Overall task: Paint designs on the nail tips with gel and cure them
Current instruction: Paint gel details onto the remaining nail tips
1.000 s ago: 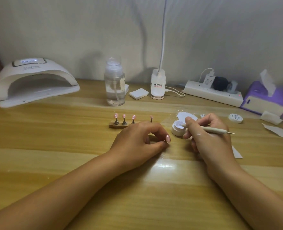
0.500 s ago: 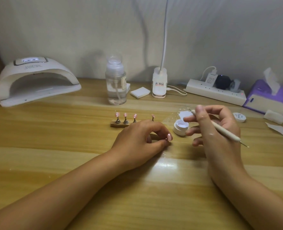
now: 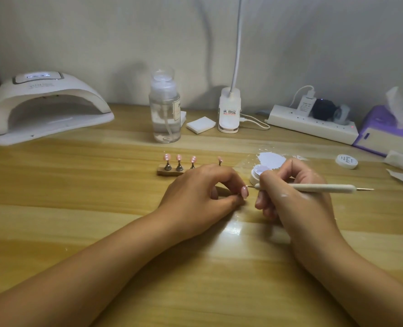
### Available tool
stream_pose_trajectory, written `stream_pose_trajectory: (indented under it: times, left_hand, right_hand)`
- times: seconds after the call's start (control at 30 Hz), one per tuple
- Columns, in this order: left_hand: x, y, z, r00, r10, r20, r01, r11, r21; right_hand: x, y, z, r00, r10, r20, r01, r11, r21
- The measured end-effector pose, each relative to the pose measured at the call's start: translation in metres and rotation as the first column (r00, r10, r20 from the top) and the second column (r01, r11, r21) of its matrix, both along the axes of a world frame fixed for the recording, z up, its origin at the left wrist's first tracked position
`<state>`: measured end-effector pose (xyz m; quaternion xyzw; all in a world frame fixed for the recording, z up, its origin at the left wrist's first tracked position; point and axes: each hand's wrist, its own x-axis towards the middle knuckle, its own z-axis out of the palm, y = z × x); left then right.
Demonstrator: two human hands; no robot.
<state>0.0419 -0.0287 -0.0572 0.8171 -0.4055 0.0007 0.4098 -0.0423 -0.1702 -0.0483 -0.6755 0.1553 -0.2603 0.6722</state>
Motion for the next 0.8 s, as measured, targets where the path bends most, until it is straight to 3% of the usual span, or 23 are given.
stream_pose_trajectory:
  times: [0.33, 0.63, 0.8]
  left_hand:
    - [0.001, 0.001, -0.001, 1.0, -0.01, -0.006, 0.01, 1.0, -0.009]
    - [0.0, 0.001, 0.0, 1.0, -0.026, -0.008, 0.026, 1.0, 0.002]
    - [0.0, 0.0, 0.0, 1.0, -0.01, -0.006, 0.01, 1.0, 0.007]
  right_hand:
    - [0.001, 0.0, -0.001, 1.0, -0.011, 0.008, 0.011, 1.0, -0.003]
    - [0.0, -0.003, 0.005, 0.978, -0.07, 0.198, 0.077, 0.997, -0.029]
    - [0.003, -0.014, 0.004, 0.98, -0.145, 0.138, 0.146, 0.989, 0.002]
